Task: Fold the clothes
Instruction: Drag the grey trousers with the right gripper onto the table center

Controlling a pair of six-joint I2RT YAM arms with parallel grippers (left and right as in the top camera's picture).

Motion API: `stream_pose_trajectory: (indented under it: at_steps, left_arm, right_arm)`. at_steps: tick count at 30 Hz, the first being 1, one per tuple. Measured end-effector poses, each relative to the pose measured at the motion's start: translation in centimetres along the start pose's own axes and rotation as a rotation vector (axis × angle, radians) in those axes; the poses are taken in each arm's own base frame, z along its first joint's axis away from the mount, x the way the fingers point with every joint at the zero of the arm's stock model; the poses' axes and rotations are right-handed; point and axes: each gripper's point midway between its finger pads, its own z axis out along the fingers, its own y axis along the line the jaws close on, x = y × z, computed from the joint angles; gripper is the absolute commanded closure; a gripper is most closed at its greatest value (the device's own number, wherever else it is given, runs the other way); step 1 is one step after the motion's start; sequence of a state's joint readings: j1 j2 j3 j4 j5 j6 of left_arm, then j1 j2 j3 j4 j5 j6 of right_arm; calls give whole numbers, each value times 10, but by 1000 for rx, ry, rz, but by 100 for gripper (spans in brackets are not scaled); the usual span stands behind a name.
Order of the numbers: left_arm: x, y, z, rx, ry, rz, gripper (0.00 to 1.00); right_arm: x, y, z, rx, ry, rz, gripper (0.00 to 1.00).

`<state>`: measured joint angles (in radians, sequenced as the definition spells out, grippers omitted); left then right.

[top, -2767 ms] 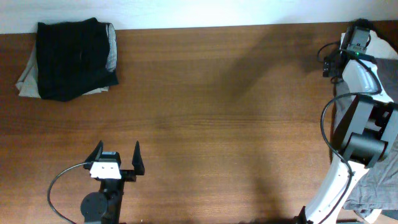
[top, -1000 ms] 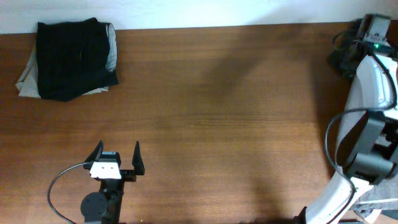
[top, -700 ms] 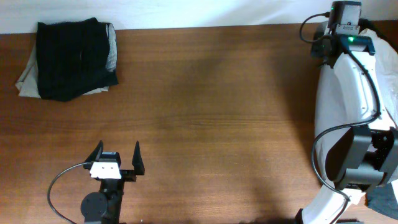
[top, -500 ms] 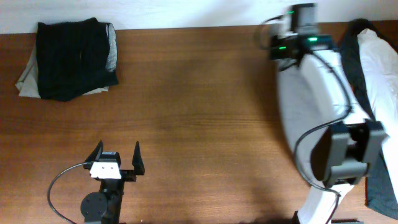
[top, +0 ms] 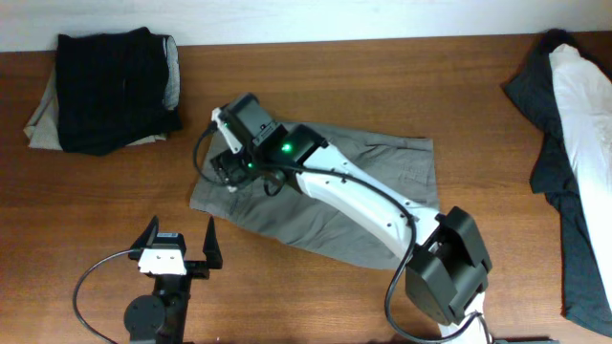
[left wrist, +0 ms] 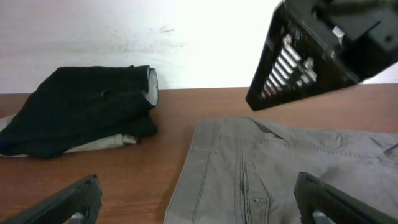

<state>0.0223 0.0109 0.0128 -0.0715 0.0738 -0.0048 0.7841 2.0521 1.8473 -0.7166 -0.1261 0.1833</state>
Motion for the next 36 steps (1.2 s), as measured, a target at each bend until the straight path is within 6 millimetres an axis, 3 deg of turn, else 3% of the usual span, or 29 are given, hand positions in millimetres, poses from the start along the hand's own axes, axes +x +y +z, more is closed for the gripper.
stream_pose_trajectory:
  at_steps: [3,5,8,10,12,16,19,23,29,33,36]
  left_arm:
    - [0,0,0,0,0,0,1]
    - [0,0,0,0,0,0,1]
    - [0,0,0,0,0,0,1]
    - [0,0,0,0,0,0,1]
    - [0,0,0,0,0,0,1]
    - [0,0,0,0,0,0,1]
    - [0,0,0,0,0,0,1]
    - [0,0,0,0,0,0,1]
    - [0,0,0,0,0,0,1]
    - [0,0,0,0,0,0,1]
    - [0,0,0,0,0,0,1]
  right_arm:
    - [-24,-47,-34,54,-38,81,1]
    - [-42,-101,-77,118,-103,167,1]
    - [-34,-170,-113,231,-108,270,1]
    - [-4,-206,-116,323,-15,336,1]
    - [37,-244,-119,417,105,483,1]
    - [104,-314,-159,527,224,768,1]
    - [146,-330,-168,543,315,868,1]
    - [177,-332,-145,525,371,895,5]
    - [192,-344,-98,482,291,886,20]
    - [203,-348,-80,478,261,878,26]
    - [202,-350,-79,479,249,876,29]
